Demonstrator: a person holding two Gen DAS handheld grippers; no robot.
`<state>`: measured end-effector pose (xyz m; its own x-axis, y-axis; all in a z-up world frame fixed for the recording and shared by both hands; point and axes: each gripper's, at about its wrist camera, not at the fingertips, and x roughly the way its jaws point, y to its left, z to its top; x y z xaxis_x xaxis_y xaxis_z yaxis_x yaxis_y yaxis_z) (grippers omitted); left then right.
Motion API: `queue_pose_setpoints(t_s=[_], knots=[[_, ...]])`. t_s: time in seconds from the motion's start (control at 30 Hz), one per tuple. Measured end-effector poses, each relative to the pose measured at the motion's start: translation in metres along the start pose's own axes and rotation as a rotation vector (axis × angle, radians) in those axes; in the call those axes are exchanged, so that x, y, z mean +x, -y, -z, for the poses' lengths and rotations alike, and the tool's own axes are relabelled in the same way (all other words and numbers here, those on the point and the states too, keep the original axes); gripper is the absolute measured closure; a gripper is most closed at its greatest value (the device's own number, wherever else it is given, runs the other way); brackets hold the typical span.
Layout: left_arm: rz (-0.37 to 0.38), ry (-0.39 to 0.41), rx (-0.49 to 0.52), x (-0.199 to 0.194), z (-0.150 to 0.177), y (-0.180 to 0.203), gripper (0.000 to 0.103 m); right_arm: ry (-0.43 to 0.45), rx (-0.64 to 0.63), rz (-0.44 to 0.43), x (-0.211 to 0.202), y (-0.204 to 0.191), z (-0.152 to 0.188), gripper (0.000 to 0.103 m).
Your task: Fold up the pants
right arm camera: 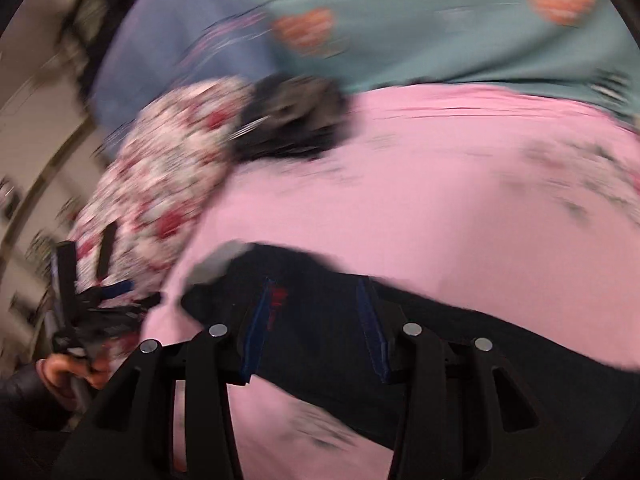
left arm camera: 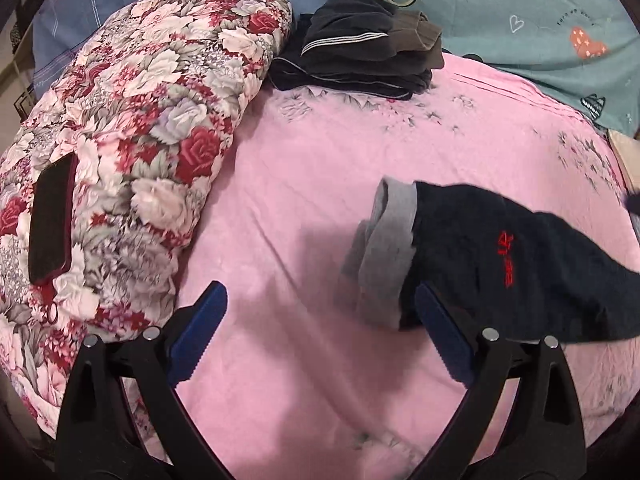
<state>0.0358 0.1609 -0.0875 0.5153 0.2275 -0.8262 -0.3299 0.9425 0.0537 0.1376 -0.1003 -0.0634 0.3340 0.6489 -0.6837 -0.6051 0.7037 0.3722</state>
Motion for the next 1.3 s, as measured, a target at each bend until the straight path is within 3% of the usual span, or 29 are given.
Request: queue_pose_setpoints(t_s=[0.1, 0.2, 0.27, 0.37, 0.4, 0.43, 0.5, 0.63, 0.7, 0.73, 0.77, 0.87, 0.93, 1.1, 1.13, 1.23, 1.3], knots=[[-0.002, 0.02, 0.066, -0.009, 0.019, -0.007, 0.006, -0.095, -0.205, -0.042, 0.054, -0.073, -0.007, 0.046], [0.013, 0.017, 0.07, -0.012, 0.037, -0.022, 0.006, -0.153, -0.435, -0.067, 0.095, -0.135, 0.007, 0.046], [0.054, 0.003, 0.045, -0.011, 0.048, -0.034, 0.006, -0.221, -0.545, -0.031, 0.122, -0.158, 0.021, 0.046], [0.092, -0.012, -0.004, -0.006, 0.057, -0.048, 0.006, -0.253, -0.698, 0.091, 0.156, -0.175, 0.038, 0.046], [0.116, -0.018, -0.022, -0.003, 0.059, -0.052, 0.006, -0.261, -0.726, 0.129, 0.166, -0.174, 0.041, 0.059], [0.13, -0.02, -0.029, -0.002, 0.06, -0.054, 0.006, -0.292, -0.725, 0.149, 0.176, -0.171, 0.041, 0.08], [0.17, -0.023, -0.03, 0.002, 0.061, -0.055, 0.006, -0.33, -0.609, 0.118, 0.171, -0.15, 0.028, 0.088], [0.281, 0.012, 0.017, 0.006, 0.051, -0.046, 0.007, -0.149, -0.261, 0.084, 0.115, -0.112, -0.023, 0.088], [0.364, 0.044, 0.04, 0.01, 0.039, -0.036, 0.01, -0.092, -0.2, 0.106, 0.1, -0.105, -0.037, 0.088], [0.395, 0.052, 0.055, 0.015, 0.032, -0.03, 0.022, -0.066, -0.182, 0.124, 0.092, -0.102, -0.042, 0.088], [0.425, 0.049, 0.073, 0.023, 0.024, -0.023, 0.04, -0.052, -0.176, 0.139, 0.086, -0.101, -0.044, 0.088], [0.503, 0.023, 0.082, 0.052, -0.002, -0.007, 0.069, -0.039, -0.178, 0.162, 0.082, -0.103, -0.049, 0.088], [0.537, 0.013, 0.076, 0.071, -0.019, 0.002, 0.07, -0.043, -0.187, 0.169, 0.086, -0.106, -0.049, 0.088], [0.731, -0.035, 0.028, 0.108, -0.061, 0.012, 0.069, -0.039, -0.199, 0.192, 0.093, -0.109, -0.045, 0.088], [0.707, -0.039, 0.011, 0.118, -0.066, 0.01, 0.07, -0.04, -0.214, 0.199, 0.095, -0.112, -0.043, 0.088], [0.708, -0.1, -0.094, 0.149, -0.075, -0.005, 0.089, -0.069, -0.303, 0.215, 0.11, -0.127, -0.031, 0.088], [0.701, -0.13, -0.156, 0.156, -0.078, -0.019, 0.089, -0.099, -0.38, 0.214, 0.124, -0.139, -0.018, 0.088]])
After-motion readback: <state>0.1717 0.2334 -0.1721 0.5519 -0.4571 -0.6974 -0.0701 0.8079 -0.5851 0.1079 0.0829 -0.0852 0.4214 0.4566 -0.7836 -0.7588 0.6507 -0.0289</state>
